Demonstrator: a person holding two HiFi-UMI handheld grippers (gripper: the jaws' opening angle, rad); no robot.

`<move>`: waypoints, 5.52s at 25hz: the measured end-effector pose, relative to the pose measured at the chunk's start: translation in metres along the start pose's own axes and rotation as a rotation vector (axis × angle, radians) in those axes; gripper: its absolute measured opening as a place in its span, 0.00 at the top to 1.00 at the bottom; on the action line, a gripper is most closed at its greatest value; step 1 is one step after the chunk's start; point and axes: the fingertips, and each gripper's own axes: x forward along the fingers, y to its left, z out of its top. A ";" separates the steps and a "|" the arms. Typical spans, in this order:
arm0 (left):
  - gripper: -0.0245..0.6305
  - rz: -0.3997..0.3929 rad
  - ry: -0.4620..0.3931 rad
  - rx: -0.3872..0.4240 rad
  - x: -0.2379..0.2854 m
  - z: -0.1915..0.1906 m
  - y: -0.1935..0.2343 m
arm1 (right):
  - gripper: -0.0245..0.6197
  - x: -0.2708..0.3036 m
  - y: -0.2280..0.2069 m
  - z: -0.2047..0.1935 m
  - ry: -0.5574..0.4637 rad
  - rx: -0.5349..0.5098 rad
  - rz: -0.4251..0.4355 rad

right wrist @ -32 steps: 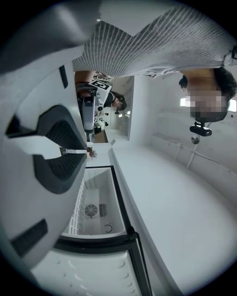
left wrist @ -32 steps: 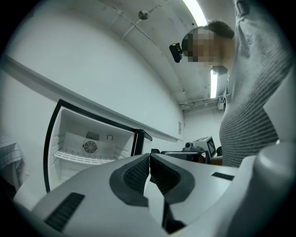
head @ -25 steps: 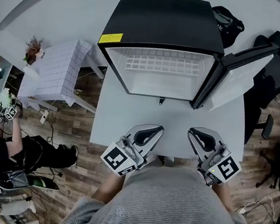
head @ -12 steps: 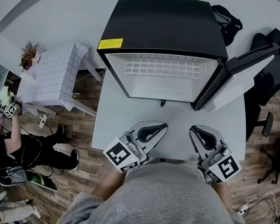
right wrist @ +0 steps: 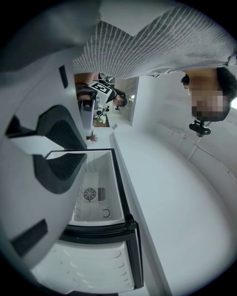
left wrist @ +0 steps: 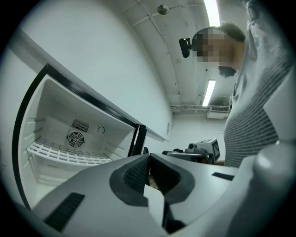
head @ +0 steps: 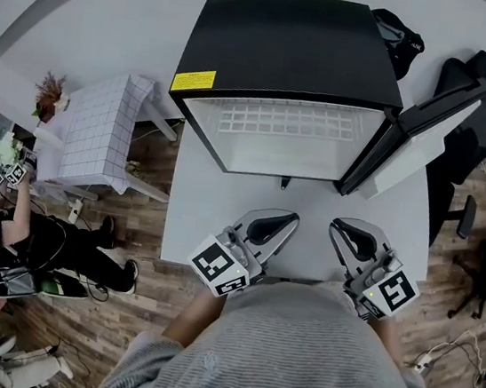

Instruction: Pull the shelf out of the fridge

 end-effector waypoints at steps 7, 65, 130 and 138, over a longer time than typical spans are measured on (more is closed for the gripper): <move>0.95 0.004 0.002 -0.005 0.004 -0.001 0.009 | 0.94 0.003 -0.007 -0.001 0.002 0.000 -0.007; 0.74 0.405 -0.448 -1.067 0.045 -0.063 0.208 | 0.94 -0.011 -0.024 -0.007 0.061 -0.036 -0.060; 0.74 0.486 -0.529 -1.176 0.080 -0.071 0.282 | 0.94 -0.027 -0.039 -0.013 0.079 -0.023 -0.127; 0.74 0.509 -0.564 -1.202 0.081 -0.074 0.290 | 0.94 -0.031 -0.043 -0.012 0.077 -0.028 -0.151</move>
